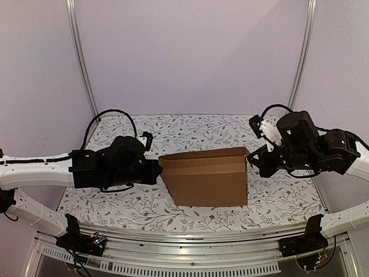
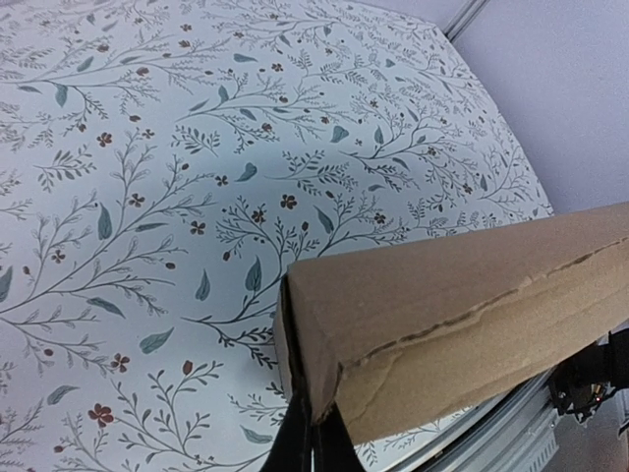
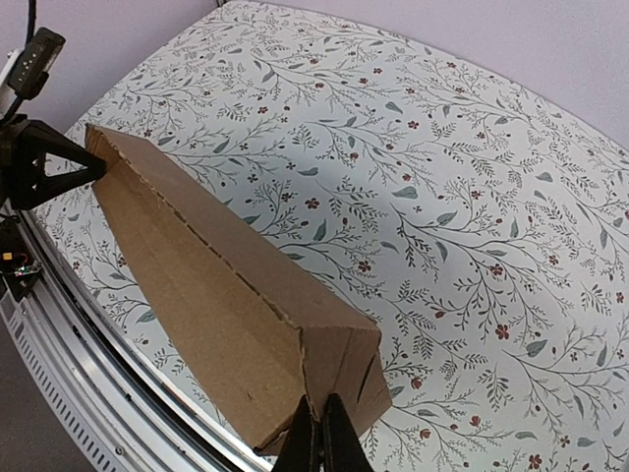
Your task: Fold the paper box
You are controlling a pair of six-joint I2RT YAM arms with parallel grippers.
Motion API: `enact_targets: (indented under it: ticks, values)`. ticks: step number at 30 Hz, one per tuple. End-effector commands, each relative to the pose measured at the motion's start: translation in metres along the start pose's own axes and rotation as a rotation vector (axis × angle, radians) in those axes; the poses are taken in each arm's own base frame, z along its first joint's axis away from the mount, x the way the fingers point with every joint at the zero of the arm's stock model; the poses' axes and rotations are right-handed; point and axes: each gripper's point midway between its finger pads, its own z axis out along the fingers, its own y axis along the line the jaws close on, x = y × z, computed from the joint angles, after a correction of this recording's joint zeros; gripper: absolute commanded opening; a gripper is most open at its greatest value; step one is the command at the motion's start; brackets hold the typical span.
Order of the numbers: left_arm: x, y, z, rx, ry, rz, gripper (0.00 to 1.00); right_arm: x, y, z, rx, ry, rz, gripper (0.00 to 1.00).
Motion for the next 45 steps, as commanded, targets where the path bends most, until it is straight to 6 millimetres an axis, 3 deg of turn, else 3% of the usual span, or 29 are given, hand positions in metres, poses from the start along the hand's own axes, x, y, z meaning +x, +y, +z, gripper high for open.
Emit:
enact_targets:
  ticks: [1,10,18,26,45]
  values:
    - [0.019,0.011,0.003,-0.072,0.080,0.073,0.00,0.011,-0.004,0.010,0.035,0.028,0.039,0.00]
    - [0.015,0.010,0.006,-0.103,0.087,0.109,0.00,0.040,-0.010,0.046,0.056,-0.024,0.223,0.00]
    - [0.025,0.013,0.014,-0.124,0.115,0.125,0.00,0.052,-0.012,0.067,0.074,-0.037,0.333,0.00]
    - [0.028,0.012,0.018,-0.143,0.121,0.150,0.00,0.041,-0.016,0.054,0.096,-0.043,0.303,0.00]
    - [0.033,0.011,0.022,-0.155,0.128,0.180,0.00,0.003,-0.002,0.015,0.000,-0.089,0.297,0.00]
